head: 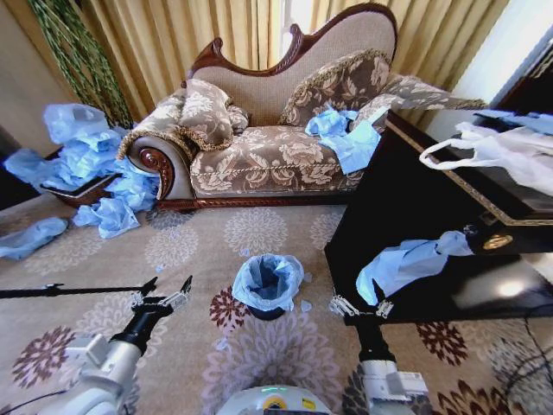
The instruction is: Place a garbage bag over the trash bin.
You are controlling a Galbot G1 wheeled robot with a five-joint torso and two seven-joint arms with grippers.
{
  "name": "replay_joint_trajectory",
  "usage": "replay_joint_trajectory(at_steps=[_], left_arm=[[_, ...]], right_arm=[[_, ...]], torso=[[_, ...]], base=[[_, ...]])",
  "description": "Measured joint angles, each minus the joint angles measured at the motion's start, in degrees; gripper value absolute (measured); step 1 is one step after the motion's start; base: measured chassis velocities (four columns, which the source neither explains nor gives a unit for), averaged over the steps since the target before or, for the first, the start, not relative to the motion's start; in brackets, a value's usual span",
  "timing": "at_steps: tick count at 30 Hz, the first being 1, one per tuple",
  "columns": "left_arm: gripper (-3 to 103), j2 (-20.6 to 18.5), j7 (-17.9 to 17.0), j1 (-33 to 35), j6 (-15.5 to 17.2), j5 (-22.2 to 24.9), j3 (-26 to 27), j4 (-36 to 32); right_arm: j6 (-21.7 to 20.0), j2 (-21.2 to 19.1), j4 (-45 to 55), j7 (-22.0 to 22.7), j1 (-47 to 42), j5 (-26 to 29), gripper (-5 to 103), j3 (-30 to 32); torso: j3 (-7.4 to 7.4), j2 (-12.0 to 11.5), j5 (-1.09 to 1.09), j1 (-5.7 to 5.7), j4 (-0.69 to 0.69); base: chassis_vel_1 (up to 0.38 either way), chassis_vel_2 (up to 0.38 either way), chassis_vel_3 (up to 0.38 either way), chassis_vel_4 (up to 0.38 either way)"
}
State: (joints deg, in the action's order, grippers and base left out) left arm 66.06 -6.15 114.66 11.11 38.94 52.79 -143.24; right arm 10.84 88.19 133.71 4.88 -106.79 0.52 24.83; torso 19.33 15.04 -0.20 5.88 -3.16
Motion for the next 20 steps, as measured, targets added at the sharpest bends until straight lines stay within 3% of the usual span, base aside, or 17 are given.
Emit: replay_joint_trajectory(at_steps=[20], left_arm=[[100, 0.0, 0.0, 0.0, 0.0, 0.0, 0.0, 0.0]], right_arm=[[0.0, 0.0, 0.0, 0.0, 0.0, 0.0, 100, 0.0]], torso=[[0.00, 0.0, 0.00, 0.00, 0.00]], base=[[0.000, 0.000, 0.000, 0.000]])
